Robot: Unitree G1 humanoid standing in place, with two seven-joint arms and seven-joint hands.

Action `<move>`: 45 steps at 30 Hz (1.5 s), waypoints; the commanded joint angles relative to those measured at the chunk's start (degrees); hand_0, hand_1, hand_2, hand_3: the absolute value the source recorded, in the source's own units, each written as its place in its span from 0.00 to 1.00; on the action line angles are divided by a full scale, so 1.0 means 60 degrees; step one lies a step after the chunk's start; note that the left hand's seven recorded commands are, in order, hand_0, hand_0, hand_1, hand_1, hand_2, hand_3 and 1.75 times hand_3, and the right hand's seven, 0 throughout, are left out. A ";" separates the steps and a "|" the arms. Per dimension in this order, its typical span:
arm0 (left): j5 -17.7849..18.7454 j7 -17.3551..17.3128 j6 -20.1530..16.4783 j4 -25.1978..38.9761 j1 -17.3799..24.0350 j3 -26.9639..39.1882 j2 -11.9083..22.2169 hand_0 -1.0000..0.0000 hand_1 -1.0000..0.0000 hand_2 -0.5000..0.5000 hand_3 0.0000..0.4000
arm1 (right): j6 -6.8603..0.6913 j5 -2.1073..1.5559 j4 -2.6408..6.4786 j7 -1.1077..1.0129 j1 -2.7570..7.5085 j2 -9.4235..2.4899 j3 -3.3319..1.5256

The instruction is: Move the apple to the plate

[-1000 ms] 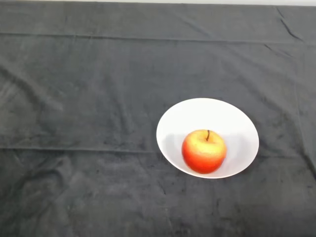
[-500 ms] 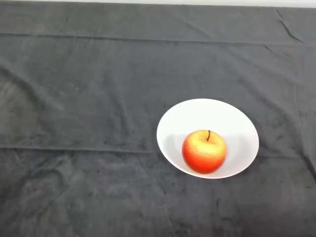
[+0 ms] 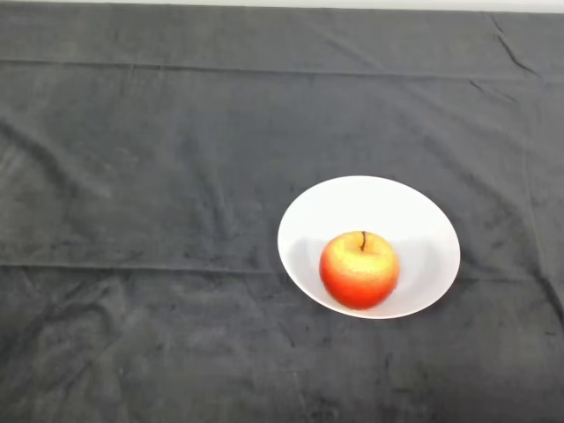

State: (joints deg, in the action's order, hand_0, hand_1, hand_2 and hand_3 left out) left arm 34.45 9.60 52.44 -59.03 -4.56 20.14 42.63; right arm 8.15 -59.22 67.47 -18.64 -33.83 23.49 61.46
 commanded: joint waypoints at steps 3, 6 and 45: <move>-0.0160 -0.0189 0.0239 -0.0516 -0.0466 0.0512 -0.0180 1.00 1.00 0.50 0.00 | 0.0045 0.0003 0.0077 -0.0086 0.0009 0.0400 0.0127; -0.0224 -0.0296 0.0264 -0.0573 -0.0508 0.0592 -0.0203 1.00 1.00 0.50 0.00 | 0.0047 0.0002 0.0083 -0.0091 0.0007 0.0403 0.0129; -0.0922 -0.0955 0.0263 -0.0856 -0.0767 0.1396 -0.0420 1.00 1.00 0.50 0.00 | 0.0055 0.0003 0.0118 -0.0119 -0.0003 0.0415 0.0139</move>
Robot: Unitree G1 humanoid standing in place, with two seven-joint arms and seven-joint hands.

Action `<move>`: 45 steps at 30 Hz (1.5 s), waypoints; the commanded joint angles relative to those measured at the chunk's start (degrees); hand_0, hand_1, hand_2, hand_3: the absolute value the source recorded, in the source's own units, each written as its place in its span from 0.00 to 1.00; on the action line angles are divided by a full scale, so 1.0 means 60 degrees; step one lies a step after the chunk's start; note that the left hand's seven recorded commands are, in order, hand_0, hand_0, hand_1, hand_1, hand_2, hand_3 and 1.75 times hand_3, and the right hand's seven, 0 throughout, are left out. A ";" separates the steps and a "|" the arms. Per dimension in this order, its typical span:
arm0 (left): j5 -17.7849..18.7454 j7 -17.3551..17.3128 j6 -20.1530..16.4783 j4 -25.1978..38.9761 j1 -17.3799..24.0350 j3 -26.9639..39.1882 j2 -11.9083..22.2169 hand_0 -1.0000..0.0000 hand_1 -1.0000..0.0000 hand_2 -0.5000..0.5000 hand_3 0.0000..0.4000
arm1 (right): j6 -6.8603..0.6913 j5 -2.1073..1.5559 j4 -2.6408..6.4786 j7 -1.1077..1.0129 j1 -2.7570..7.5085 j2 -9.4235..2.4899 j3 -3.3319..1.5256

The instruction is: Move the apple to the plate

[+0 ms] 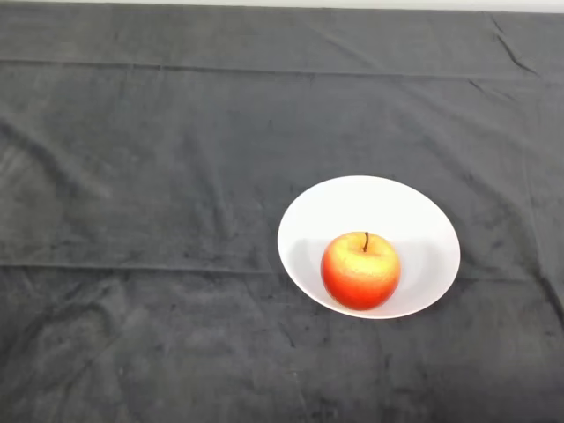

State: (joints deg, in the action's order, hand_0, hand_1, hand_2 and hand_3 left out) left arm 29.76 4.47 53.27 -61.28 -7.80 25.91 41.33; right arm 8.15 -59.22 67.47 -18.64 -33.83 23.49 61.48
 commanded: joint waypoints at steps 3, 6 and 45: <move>-0.0189 -0.0115 0.0120 -0.0493 -0.0246 0.0485 -0.0217 1.00 1.00 0.50 0.00 | 0.0055 0.0003 0.0119 -0.0119 -0.0003 0.0416 0.0137; -0.0233 -0.0134 0.0116 -0.0506 -0.0263 0.0536 -0.0229 1.00 1.00 0.50 0.00 | 0.0056 0.0003 0.0120 -0.0120 -0.0003 0.0416 0.0138; -0.0694 -0.0378 0.0071 -0.0599 -0.0377 0.1068 -0.0367 1.00 1.00 0.50 0.00 | 0.0057 0.0006 0.0126 -0.0125 -0.0005 0.0418 0.0142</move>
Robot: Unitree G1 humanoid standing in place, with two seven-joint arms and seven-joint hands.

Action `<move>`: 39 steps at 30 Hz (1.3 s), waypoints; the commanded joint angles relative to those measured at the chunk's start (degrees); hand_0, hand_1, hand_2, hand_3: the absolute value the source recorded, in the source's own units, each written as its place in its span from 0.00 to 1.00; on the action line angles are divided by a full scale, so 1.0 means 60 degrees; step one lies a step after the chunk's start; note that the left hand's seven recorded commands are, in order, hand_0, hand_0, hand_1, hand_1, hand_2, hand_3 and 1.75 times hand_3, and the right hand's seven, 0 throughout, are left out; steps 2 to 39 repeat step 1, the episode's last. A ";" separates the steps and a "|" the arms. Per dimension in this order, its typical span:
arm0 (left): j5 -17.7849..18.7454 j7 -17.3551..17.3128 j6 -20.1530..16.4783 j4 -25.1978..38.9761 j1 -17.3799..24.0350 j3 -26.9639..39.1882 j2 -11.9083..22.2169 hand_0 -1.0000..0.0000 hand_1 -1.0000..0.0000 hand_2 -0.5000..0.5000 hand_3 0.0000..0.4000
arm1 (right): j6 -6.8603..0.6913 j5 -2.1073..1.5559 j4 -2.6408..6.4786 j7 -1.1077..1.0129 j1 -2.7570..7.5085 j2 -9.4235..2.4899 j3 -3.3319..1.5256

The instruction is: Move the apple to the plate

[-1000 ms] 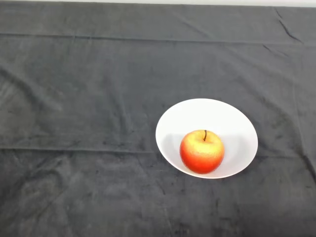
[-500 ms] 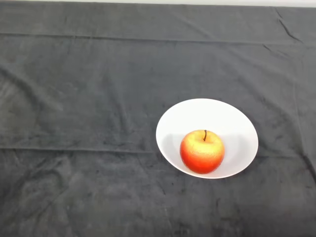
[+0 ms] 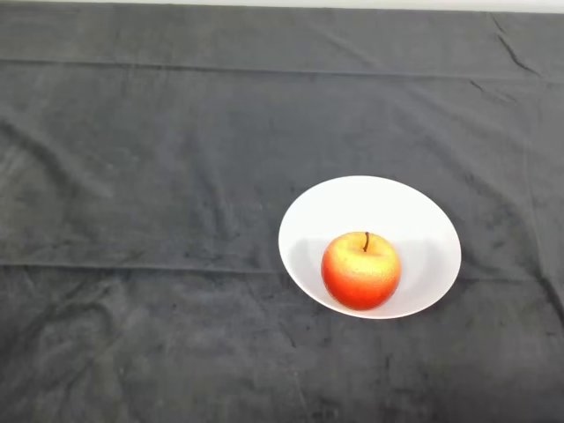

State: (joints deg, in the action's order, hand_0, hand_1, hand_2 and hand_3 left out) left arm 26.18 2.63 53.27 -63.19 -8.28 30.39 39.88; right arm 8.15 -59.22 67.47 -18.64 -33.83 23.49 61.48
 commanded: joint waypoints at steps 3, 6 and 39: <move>-0.0103 -0.0077 0.0068 -0.0280 -0.0298 0.0332 -0.0126 1.00 1.00 0.50 0.00 | 0.0057 0.0006 0.0126 -0.0124 -0.0005 0.0418 0.0141; -0.0103 -0.0077 0.0068 -0.0280 -0.0298 0.0332 -0.0126 1.00 1.00 0.50 0.00 | 0.0057 0.0006 0.0126 -0.0124 -0.0005 0.0418 0.0141; -0.0103 -0.0077 0.0068 -0.0280 -0.0298 0.0332 -0.0126 1.00 1.00 0.50 0.00 | 0.0057 0.0006 0.0126 -0.0124 -0.0005 0.0418 0.0141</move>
